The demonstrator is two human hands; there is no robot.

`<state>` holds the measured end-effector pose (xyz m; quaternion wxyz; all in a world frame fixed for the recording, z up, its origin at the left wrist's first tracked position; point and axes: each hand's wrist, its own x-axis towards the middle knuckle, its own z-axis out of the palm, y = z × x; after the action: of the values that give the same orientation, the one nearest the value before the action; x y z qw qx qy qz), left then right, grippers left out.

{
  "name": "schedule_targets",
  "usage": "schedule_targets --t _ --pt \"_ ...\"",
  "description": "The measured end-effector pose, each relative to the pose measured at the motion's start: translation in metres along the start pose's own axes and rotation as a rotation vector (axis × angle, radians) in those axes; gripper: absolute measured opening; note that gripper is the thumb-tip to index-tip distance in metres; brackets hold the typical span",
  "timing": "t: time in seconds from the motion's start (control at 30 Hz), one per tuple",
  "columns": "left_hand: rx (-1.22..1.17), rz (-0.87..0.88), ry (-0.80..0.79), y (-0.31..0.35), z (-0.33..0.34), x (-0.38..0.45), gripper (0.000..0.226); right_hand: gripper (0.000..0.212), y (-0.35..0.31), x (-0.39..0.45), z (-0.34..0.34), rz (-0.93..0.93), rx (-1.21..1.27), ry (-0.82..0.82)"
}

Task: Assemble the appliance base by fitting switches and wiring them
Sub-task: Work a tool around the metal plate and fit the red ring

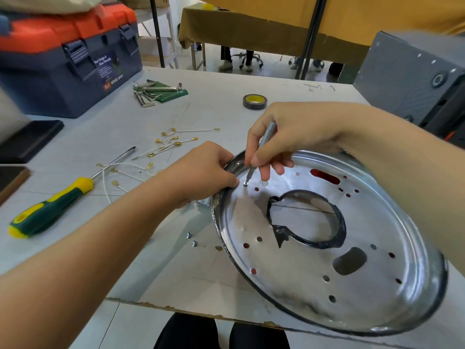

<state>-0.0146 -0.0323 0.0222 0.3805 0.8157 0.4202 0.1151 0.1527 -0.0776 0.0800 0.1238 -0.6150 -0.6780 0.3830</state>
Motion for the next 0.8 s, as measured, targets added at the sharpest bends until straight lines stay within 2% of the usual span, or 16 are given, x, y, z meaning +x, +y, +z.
schedule_targets --t 0.13,0.23,0.33,0.53,0.67,0.8 --pt "0.001 -0.004 0.019 0.001 0.001 -0.001 0.01 0.008 -0.02 0.005 -0.001 0.135 -0.301 0.011" --pt "-0.008 -0.005 0.017 0.001 0.002 -0.001 0.01 0.026 -0.03 0.01 0.006 0.172 -0.601 0.038" --pt "-0.019 -0.011 0.015 0.001 0.003 -0.001 0.01 0.035 -0.033 0.01 0.009 0.189 -0.708 0.027" --pt "-0.022 -0.011 0.012 -0.001 0.003 0.002 0.011 0.034 -0.036 0.008 0.011 0.024 -0.885 0.005" --pt "-0.005 -0.006 0.012 -0.003 0.003 0.003 0.013 0.045 -0.039 0.006 0.013 -0.114 -1.064 0.018" --pt "0.011 0.002 0.014 -0.004 0.003 0.004 0.011 0.039 -0.04 0.004 0.015 -0.173 -1.127 0.027"
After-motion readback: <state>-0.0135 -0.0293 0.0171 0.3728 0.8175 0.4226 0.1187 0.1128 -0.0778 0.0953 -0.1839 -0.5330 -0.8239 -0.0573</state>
